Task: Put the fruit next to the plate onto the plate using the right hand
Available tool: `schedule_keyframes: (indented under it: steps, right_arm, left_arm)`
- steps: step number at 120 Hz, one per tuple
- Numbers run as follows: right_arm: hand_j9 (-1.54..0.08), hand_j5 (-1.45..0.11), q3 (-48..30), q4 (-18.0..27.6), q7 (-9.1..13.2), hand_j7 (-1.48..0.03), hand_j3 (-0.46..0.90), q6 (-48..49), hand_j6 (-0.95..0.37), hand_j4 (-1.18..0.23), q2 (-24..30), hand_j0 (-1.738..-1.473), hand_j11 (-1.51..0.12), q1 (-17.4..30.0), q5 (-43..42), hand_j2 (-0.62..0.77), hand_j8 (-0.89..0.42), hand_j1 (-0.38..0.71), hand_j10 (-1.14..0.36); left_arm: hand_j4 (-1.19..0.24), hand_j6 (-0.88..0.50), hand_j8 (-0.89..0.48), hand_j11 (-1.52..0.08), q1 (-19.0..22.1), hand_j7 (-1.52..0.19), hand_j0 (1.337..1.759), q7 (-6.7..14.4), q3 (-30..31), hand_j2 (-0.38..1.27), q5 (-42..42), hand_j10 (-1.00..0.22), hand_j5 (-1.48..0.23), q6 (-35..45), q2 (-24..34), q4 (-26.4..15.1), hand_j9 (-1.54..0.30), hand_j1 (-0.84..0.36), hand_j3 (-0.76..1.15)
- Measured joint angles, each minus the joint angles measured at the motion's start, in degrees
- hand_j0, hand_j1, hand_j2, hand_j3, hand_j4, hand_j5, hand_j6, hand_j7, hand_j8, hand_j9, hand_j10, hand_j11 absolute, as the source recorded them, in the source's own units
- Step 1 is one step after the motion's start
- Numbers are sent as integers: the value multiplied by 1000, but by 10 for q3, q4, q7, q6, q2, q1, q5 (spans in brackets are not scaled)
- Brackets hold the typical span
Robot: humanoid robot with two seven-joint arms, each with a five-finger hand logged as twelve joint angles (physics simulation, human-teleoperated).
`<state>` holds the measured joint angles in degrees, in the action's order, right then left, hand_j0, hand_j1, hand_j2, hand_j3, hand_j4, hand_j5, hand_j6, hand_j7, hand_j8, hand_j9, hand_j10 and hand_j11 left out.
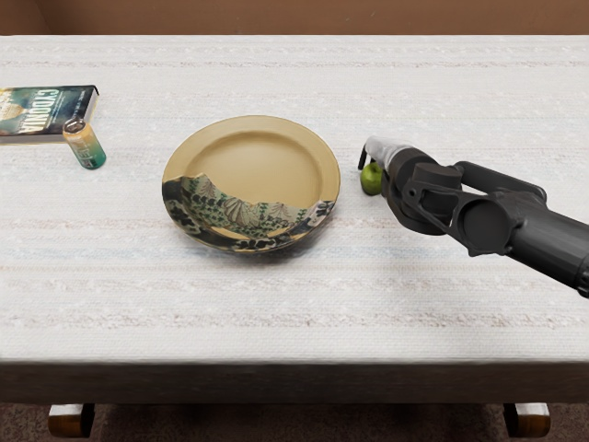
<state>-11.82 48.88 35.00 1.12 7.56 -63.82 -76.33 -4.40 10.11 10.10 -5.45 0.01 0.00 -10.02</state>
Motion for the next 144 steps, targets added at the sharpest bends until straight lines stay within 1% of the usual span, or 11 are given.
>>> schedule_keyframes:
  steps: [20, 33, 40, 52, 69, 71, 82, 106, 144]
  right_arm:
    - [-655, -652, 0, 0, 0, -662, -1, 0, -439, -520, 0, -1655, -654, 1, 0, -90, -489, 236, -518]
    - [-671, -666, 0, 0, 0, -678, -1, 0, -414, -535, 0, -1652, -670, 3, 0, -128, -468, 248, -533]
    - [-678, -669, 0, 0, 0, -691, -2, -1, -410, -554, 0, -1651, -677, 4, 0, -111, -466, 249, -549]
    - [-707, -695, 0, -1, 0, -723, -2, -1, -397, -541, 0, -1648, -706, 4, 0, -95, -453, 258, -576]
    - [-777, -774, -1, -1, 1, -783, -1, 1, -369, -501, 1, -1645, -775, 3, 1, -70, -419, 273, -612]
    - [-785, -783, -1, -1, 1, -789, -1, 1, -366, -500, 1, -1645, -783, 3, 2, -51, -415, 272, -616]
    - [-823, -825, -1, -1, 1, -821, 0, 1, -370, -503, 1, -1646, -821, 2, 4, -6, -416, 281, -634]
    - [-872, -874, -6, -7, 0, -860, 0, 1, -446, -589, 1, -1650, -872, -2, 6, 161, -494, 267, -655]
    - [-921, -915, -10, -7, 0, -879, 1, -1, -458, -597, 5, -1653, -921, -12, 8, 130, -489, 238, -650]
  left_arm:
    - [0, 0, 0, 0, 0, 0, 1658, 0, 0, 0, 0, 0, 0, 0, 0, 0, 0, 349, 0]
    - [0, 0, 0, 0, 0, 0, 1658, 0, 0, 0, 0, 0, 0, 0, 0, 0, 0, 349, 0]
    - [0, 0, 0, 0, 0, 0, 1658, 0, 0, 0, 0, 0, 0, 0, 0, 0, 0, 349, 0]
    - [0, 0, 0, 0, 0, 0, 1658, 0, 0, 0, 0, 0, 0, 0, 0, 0, 0, 349, 0]
    - [0, 0, 0, 0, 0, 0, 1658, 0, 0, 0, 0, 0, 0, 0, 0, 0, 0, 349, 0]
    - [0, 0, 0, 0, 0, 0, 1658, 0, 0, 0, 0, 0, 0, 0, 0, 0, 0, 349, 0]
    - [0, 0, 0, 0, 0, 0, 1658, 0, 0, 0, 0, 0, 0, 0, 0, 0, 0, 349, 0]
    - [0, 0, 0, 0, 0, 0, 1658, 0, 0, 0, 0, 0, 0, 0, 0, 0, 0, 349, 0]
    - [0, 0, 0, 0, 0, 0, 1658, 0, 0, 0, 0, 0, 0, 0, 0, 0, 0, 349, 0]
